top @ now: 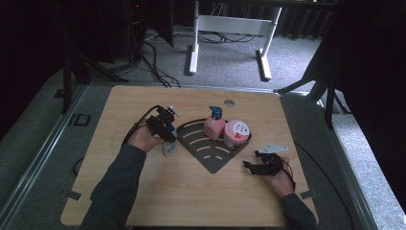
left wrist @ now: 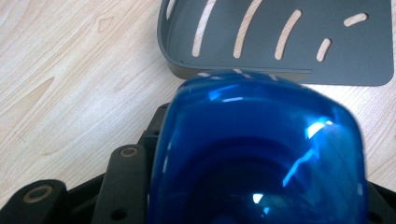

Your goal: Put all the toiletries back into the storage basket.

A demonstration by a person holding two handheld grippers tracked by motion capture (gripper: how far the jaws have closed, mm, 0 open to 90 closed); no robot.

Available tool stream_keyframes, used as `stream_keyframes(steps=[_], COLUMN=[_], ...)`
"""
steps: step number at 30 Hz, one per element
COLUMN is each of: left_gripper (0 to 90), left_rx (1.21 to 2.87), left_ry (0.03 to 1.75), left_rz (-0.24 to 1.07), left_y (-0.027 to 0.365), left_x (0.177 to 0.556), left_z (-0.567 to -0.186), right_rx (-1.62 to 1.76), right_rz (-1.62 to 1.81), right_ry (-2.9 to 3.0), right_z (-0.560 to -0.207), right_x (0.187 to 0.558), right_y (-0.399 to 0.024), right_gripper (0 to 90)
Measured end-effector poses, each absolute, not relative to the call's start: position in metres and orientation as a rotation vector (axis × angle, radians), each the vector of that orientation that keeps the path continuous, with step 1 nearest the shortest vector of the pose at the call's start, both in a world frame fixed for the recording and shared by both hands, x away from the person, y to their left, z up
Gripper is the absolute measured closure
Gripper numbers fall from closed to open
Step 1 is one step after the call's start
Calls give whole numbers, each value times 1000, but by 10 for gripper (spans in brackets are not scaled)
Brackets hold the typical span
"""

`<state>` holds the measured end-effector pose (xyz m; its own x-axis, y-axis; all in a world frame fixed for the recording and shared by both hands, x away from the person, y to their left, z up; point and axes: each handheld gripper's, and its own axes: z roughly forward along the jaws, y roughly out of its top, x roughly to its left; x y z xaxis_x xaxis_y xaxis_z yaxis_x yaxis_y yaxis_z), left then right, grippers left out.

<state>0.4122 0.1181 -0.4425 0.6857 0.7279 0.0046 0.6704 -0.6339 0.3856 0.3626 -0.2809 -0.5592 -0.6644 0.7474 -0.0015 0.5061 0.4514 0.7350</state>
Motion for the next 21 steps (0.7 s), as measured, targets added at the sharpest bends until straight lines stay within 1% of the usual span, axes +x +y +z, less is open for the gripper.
stream_keyframes(steps=[21], left_gripper=[534], left_rx=[2562], left_ry=[1097], left_rz=[208], left_y=[120], left_x=[411], left_z=[-442], right_rx=[1067], right_rz=[1042], right_ry=[2381], right_z=[-559], right_x=[363], right_y=[-281], right_gripper=[279])
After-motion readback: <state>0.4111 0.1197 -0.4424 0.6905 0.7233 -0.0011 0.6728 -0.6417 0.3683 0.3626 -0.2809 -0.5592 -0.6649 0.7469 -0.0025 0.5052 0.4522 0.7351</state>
